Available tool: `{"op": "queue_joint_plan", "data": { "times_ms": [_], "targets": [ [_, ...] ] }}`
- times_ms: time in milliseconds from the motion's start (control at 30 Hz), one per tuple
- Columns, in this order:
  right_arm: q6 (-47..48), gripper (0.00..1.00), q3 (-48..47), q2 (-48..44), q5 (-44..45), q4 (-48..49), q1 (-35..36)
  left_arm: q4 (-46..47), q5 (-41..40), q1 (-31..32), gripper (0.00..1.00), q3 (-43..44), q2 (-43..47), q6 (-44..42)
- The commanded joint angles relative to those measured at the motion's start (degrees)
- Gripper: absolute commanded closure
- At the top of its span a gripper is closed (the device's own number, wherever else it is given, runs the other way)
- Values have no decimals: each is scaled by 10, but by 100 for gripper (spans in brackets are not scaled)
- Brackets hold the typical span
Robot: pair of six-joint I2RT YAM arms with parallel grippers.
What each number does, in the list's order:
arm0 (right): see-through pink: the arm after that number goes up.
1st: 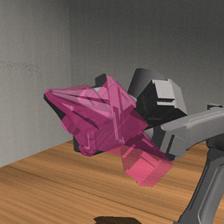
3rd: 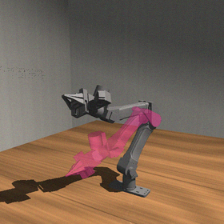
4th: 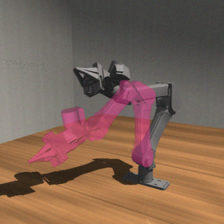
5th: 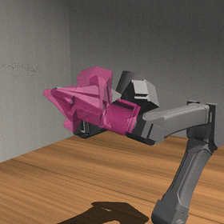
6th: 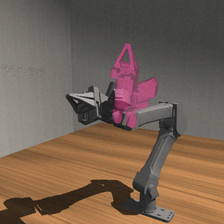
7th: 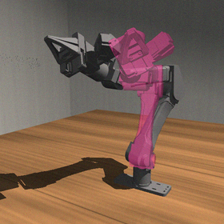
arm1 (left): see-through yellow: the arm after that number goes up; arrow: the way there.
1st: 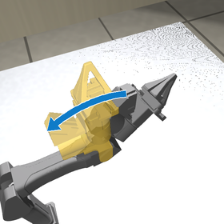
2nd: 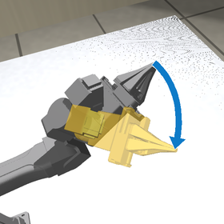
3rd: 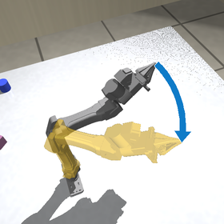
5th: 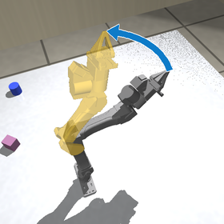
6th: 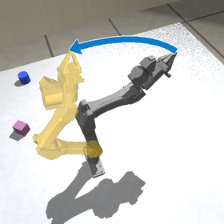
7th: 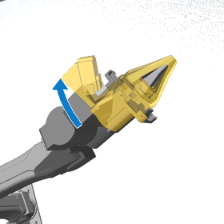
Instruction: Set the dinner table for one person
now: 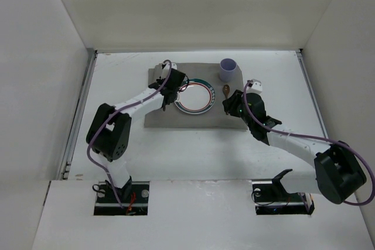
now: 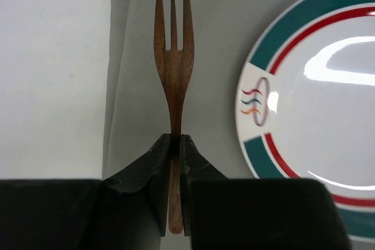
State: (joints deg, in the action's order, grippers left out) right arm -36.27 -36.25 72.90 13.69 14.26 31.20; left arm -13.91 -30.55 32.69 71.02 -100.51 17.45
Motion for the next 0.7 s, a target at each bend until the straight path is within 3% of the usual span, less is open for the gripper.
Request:
{"op": "queue_joint_plan", "data": {
  "times_ms": [0,667],
  "targets": [
    [-5,59,5,0,1,33,-2,0,28,-20,94,37,-13,-58],
    [-3,59,0,19,3,33,-3,41,89,-36,91,4,-79,-51]
  ]
}}
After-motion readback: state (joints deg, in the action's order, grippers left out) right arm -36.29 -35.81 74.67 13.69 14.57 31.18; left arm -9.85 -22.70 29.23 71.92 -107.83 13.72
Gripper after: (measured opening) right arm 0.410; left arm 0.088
